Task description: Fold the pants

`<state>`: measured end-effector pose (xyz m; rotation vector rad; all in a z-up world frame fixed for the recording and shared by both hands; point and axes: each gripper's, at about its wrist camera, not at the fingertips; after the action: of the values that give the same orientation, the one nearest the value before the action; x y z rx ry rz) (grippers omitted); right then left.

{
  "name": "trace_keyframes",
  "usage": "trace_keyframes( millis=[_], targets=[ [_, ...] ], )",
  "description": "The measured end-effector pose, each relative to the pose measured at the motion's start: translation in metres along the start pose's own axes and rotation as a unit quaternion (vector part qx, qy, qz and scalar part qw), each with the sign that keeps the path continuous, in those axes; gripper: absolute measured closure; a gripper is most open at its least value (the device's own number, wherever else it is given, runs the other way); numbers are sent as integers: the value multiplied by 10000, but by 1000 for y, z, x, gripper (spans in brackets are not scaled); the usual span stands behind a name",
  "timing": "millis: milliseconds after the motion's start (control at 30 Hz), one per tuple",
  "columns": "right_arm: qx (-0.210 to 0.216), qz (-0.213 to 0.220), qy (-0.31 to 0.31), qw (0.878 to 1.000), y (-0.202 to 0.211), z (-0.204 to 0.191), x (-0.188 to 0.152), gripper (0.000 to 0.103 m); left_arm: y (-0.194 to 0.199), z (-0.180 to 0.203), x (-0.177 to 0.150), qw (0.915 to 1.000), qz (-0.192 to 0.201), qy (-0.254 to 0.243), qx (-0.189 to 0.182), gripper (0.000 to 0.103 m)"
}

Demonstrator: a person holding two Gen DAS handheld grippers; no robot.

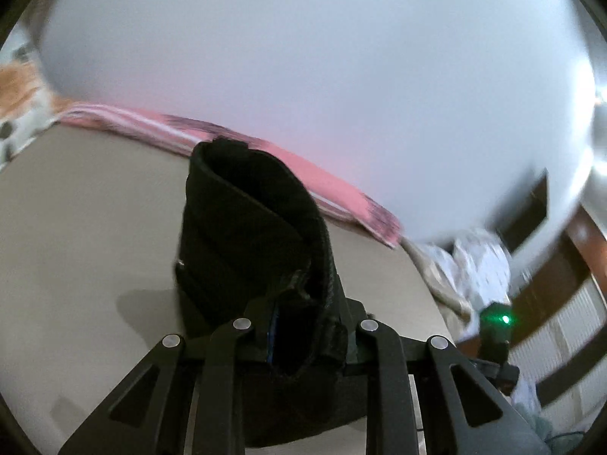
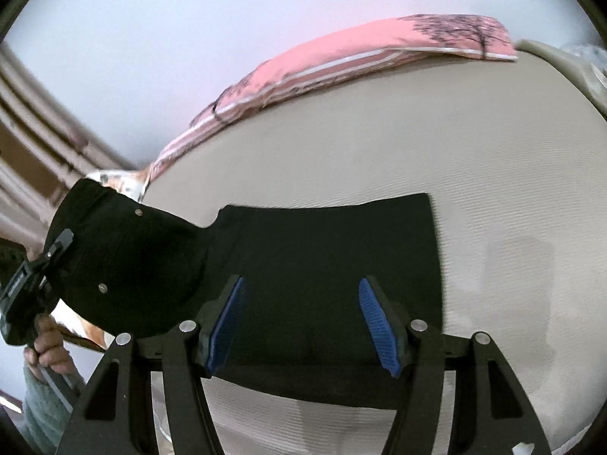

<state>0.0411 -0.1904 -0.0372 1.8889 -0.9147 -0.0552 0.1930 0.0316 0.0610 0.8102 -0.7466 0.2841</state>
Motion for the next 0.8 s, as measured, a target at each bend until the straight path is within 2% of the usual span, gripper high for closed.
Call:
trace_keyframes(
  millis=[133, 267, 367, 433, 600, 767, 800],
  targets=[
    [12, 107, -246, 9996, 17, 26, 6, 43, -57, 47, -9, 9983, -420, -325, -232, 81],
    [-12, 129, -468, 9988, 26, 50, 12, 43, -110, 84, -27, 9938, -915, -588, -240, 82],
    [-7, 162, -644, 9978, 31, 67, 14, 43, -143, 107, -49, 9891, -1242, -780, -113, 82],
    [19, 178, -746, 9971, 33, 78, 17, 43, -163, 123, -67, 9840, -1421, -1069, 119, 82],
    [84, 151, -941, 9954, 31, 97, 22, 43, -195, 142, -99, 9727, -1738, -1480, 412, 82],
    [163, 32, -1048, 9944, 22, 106, 21, 43, -205, 153, -114, 9605, -1858, -1961, 669, 80],
    [187, 0, -1050, 9943, 21, 106, 21, 43, -204, 158, -114, 9576, -1851, -2086, 723, 75]
  ],
)
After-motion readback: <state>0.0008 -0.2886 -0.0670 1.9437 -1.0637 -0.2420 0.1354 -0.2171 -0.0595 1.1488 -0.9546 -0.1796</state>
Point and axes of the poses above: each gripper's, at about its wrist camera, not at the fingertips, and y roughly against the way its jaws point, z to its right, x to its top, and after that the axes turned 9 degrees about -y, right-handed
